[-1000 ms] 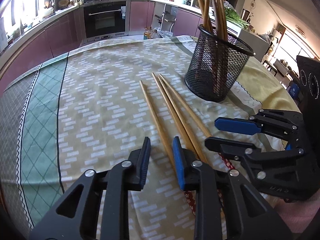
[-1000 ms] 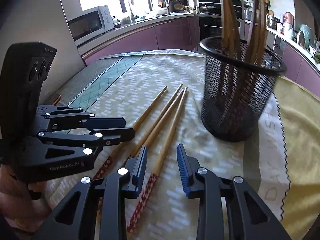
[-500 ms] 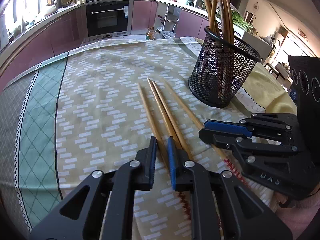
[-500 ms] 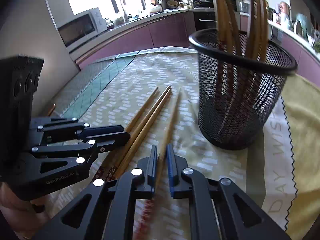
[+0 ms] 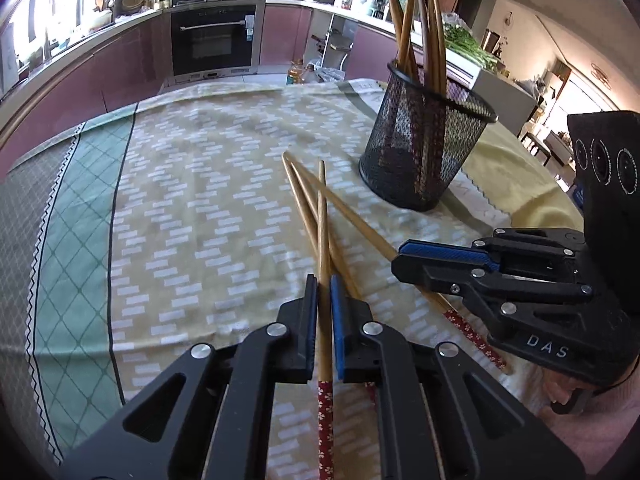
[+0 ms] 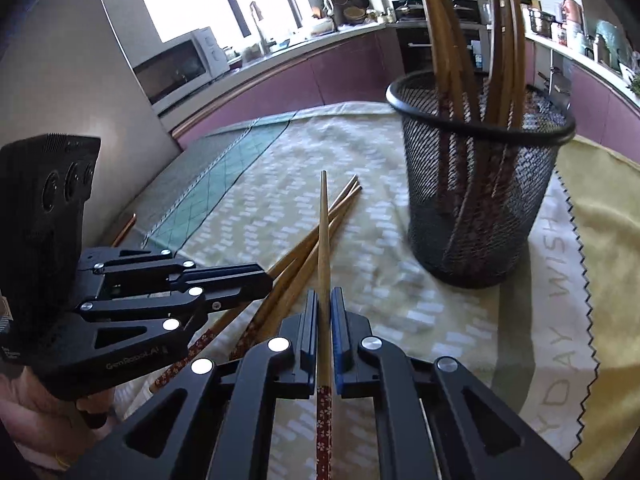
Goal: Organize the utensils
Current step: 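Close the left tool on a chopstick while the right tool grasps another chopstick, then raise the chopstick upright with the left tool while the right tool carries its chopstick over the cup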
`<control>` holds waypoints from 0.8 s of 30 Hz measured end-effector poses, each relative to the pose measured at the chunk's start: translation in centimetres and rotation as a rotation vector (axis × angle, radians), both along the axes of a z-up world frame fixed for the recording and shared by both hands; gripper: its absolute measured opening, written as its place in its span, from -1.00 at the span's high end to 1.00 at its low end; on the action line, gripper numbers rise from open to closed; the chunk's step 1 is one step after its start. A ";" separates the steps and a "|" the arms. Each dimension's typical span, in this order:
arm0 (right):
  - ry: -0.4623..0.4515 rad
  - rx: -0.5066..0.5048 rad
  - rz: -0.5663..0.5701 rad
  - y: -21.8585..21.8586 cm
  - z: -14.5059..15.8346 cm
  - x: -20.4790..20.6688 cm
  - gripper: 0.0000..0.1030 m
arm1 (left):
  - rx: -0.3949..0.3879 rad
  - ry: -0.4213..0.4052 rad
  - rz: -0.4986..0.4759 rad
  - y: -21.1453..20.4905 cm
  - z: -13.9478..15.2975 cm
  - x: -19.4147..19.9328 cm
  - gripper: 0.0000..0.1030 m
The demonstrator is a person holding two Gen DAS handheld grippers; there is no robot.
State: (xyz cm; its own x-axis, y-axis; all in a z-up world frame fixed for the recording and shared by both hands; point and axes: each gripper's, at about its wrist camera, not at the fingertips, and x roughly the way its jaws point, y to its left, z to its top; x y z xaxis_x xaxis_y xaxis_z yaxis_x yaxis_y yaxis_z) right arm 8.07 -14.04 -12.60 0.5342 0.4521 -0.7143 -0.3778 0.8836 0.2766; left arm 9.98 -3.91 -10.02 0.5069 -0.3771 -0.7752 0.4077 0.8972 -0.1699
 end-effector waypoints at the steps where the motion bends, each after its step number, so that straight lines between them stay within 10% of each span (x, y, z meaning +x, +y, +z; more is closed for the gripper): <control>1: 0.005 -0.003 0.004 0.1 -0.1 0.0 0.89 | 0.002 0.000 0.000 0.0 -0.1 0.0 0.85; 24: 0.003 -0.028 0.035 0.7 0.0 1.5 0.89 | 0.027 0.016 -0.025 -0.5 -0.2 1.2 0.85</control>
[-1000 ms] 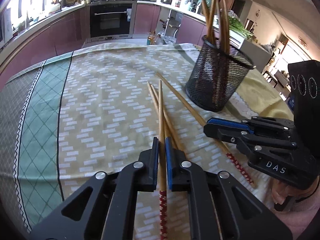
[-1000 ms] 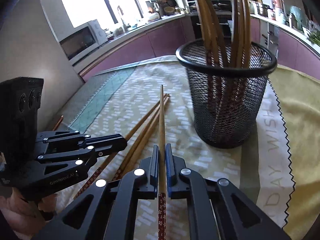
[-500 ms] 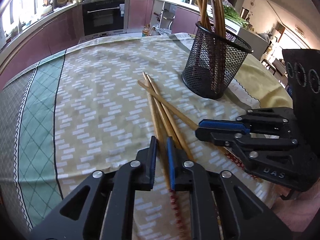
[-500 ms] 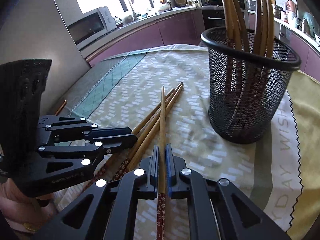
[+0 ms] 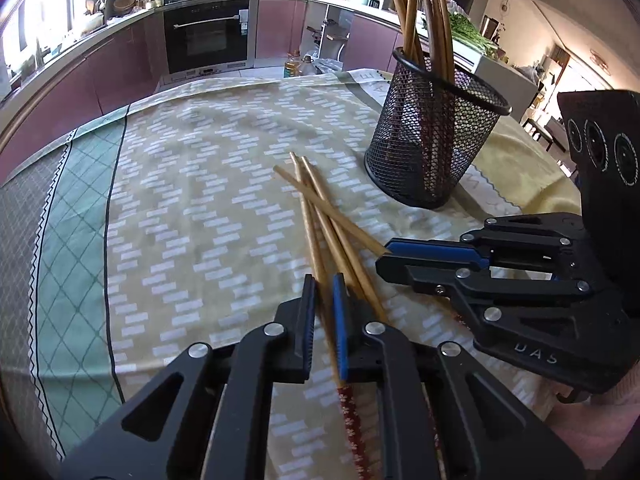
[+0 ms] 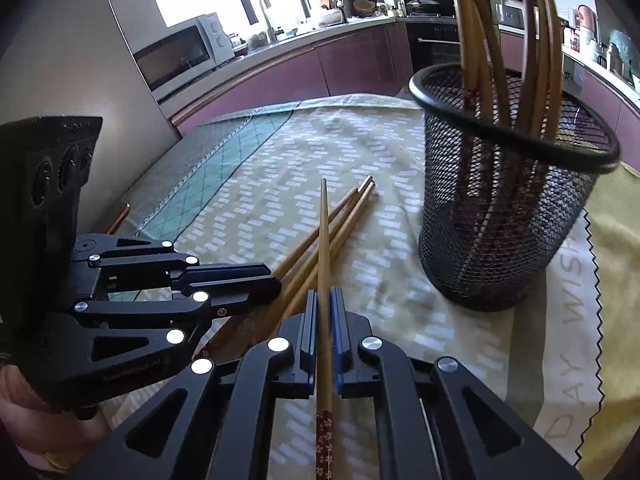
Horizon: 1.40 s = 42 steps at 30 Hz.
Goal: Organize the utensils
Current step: 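Raise the chopstick upright with the left tool while the right tool carries its chopstick over the cup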
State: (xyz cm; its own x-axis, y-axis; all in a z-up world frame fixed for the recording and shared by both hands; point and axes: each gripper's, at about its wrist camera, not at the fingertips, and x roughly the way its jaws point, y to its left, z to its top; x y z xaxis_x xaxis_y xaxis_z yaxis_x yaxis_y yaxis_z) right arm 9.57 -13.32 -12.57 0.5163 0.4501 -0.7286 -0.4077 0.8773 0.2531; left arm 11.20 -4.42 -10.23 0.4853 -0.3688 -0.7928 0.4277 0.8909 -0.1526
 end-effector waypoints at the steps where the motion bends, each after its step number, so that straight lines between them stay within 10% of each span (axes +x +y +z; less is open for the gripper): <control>1: -0.007 0.006 0.000 -0.1 0.2 -0.2 0.89 | -0.008 -0.004 0.000 0.1 0.2 -0.1 0.85; 42: -0.392 0.130 -0.095 -7.8 12.9 -3.6 0.89 | -0.328 -0.314 -0.123 0.4 17.2 -2.6 0.86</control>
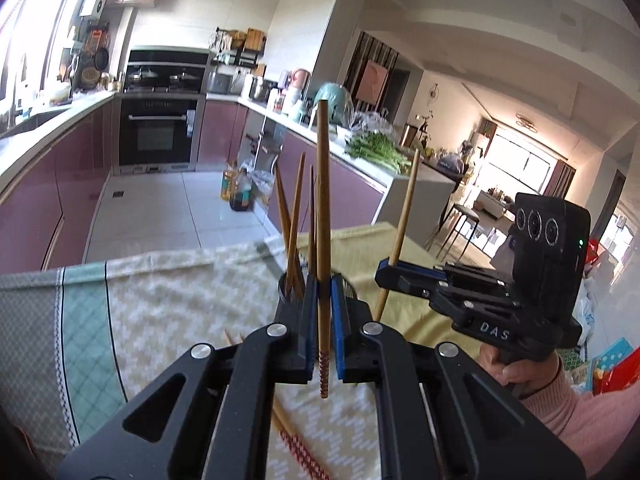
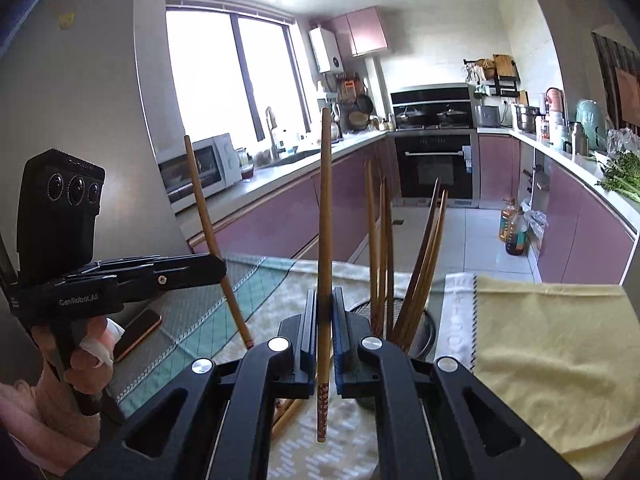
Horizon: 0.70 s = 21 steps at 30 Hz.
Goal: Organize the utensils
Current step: 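Raise the chopstick upright with the left tool while the right tool carries its chopstick over the cup, then lower the chopstick into the mesh cup and open the left tool while the right tool releases its own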
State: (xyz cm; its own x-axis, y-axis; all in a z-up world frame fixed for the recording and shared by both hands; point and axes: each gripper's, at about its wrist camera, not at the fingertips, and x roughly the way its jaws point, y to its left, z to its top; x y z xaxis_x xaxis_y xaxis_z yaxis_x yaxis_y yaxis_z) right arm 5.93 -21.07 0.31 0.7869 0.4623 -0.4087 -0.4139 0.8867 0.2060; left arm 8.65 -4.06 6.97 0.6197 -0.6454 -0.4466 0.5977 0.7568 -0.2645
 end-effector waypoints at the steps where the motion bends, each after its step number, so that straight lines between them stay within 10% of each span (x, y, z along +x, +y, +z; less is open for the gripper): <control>1: -0.008 0.001 -0.003 -0.1 0.3 0.1 0.89 | -0.001 -0.012 0.003 -0.3 0.4 0.3 0.86; 21: -0.079 0.016 -0.069 -1.6 2.8 3.4 0.89 | 0.033 -0.074 0.019 -5.1 2.7 4.5 0.86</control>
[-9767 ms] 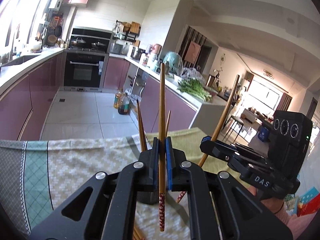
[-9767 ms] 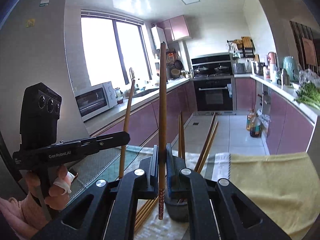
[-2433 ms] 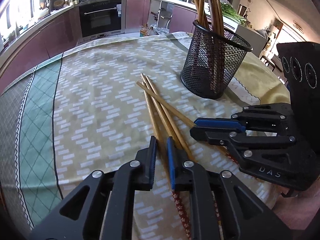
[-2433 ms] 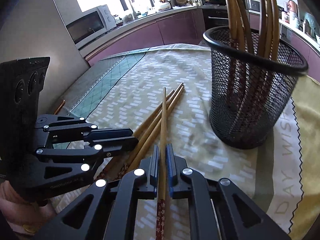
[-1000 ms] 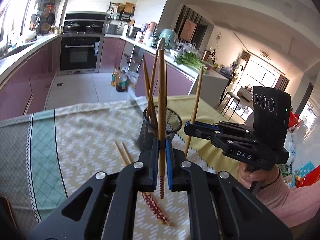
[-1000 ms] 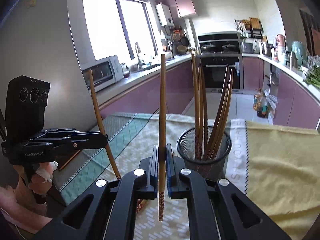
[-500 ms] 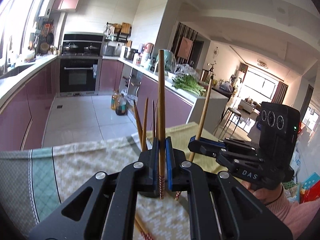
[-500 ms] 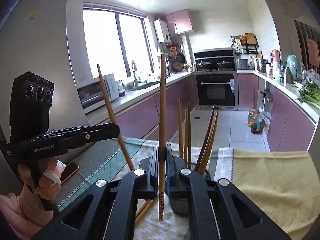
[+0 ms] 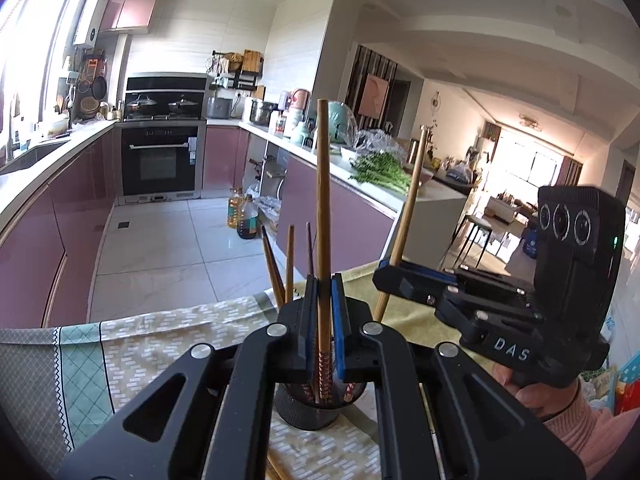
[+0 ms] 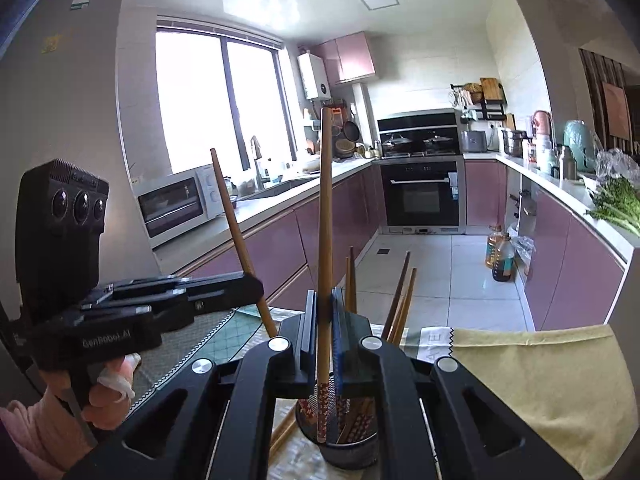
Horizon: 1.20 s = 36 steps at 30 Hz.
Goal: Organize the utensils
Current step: 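Lower the chopstick into the mesh cup and open the left tool while the right tool releases its own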
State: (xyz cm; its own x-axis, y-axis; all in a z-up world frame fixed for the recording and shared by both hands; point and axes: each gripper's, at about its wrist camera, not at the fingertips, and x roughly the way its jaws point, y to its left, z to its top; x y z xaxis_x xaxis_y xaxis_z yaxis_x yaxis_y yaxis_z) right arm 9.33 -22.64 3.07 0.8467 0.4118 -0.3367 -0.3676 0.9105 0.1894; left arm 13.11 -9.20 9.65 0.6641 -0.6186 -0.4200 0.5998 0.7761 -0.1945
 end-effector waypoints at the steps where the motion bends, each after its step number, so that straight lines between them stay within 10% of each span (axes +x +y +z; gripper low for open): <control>1: 0.006 0.002 -0.004 0.0 -0.1 0.3 0.89 | 0.007 0.006 -0.001 -0.1 -0.2 0.1 0.86; 36: 0.250 -0.007 -0.028 0.4 -6.8 5.0 0.84 | 0.202 0.201 -0.037 -3.0 -6.9 5.3 0.85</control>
